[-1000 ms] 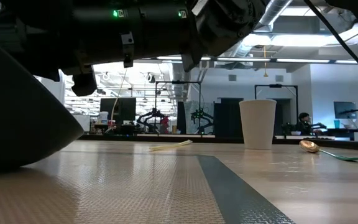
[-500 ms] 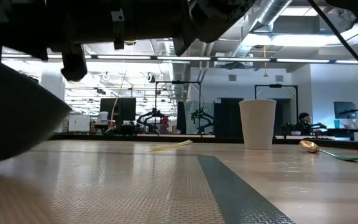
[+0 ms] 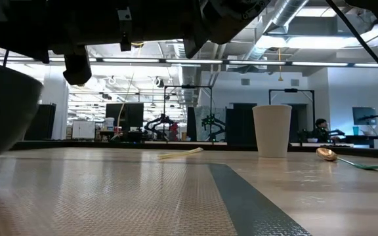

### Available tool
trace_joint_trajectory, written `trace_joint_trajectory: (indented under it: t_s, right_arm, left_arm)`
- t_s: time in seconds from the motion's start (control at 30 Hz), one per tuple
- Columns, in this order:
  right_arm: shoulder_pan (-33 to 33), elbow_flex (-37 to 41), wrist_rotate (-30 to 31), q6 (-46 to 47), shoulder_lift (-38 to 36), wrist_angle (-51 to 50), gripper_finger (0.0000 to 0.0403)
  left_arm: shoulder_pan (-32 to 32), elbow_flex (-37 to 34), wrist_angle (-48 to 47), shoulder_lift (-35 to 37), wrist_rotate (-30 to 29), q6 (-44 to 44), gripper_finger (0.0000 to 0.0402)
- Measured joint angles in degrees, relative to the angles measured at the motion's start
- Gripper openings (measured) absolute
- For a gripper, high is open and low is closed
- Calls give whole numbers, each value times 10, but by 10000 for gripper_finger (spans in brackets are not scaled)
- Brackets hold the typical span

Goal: Pick & Place Utensil
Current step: Put the orange fork into the black bowl on the transparent mat

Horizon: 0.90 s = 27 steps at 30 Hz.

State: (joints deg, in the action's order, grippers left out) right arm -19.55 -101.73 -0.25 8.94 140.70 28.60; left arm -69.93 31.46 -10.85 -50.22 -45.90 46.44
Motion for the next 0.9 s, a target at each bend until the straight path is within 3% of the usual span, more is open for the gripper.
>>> trace_joint_trajectory:
  t_s: [0.4,0.9]
  right_arm:
    - [1,0,2,-24,3,-34,5]
    - [5,0,0,-35,3,-44,20]
  left_arm:
    - [0,0,2,19,-68,-77,117]
    - [0,0,9,19,-37,-61,117]
